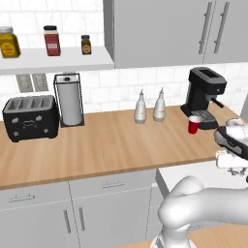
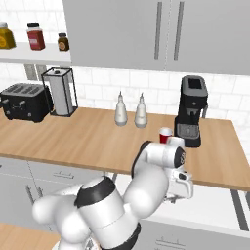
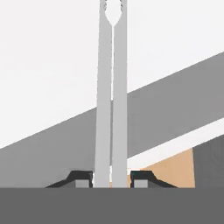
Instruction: Pick the tongs from the drawer and place it on the counter.
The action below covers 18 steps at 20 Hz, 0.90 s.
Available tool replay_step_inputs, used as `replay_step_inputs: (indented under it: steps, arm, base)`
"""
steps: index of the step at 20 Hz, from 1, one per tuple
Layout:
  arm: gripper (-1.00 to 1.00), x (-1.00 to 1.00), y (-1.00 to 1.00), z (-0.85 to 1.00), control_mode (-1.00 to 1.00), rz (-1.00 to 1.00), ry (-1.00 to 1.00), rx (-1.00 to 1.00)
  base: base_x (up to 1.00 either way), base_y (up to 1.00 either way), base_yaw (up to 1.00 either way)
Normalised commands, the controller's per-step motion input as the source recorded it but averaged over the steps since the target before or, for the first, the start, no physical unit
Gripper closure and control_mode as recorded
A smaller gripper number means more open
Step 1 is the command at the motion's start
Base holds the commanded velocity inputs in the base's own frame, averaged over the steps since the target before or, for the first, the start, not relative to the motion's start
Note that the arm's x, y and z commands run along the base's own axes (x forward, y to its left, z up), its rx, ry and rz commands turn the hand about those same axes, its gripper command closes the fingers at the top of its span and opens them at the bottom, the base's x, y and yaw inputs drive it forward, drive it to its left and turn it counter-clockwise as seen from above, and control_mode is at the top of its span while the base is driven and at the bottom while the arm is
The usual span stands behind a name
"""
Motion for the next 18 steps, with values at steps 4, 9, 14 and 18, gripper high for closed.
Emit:
replay_step_inputs:
  steps: [4, 9, 14, 18]
  arm:
    - [1.00, -0.78, 0.00, 0.67, -1.00, 0.00, -0.10, 0.00]
    - [1.00, -0.59, 0.06, 0.80, -1.00, 0.00, -0.16, 0.00]
    - [1.00, -0.22, 0.48, 0.54, -1.00, 0.00, -0.19, -0.06]
    - [1.00, 0.14, 0.71, 0.41, -1.00, 0.04, -0.44, -0.11]
  base:
    - [0.00, 0.00, 0.00]
    - [0.00, 0.00, 0.00]
    - [0.00, 0.00, 0.00]
    - [0.00, 0.00, 0.00]
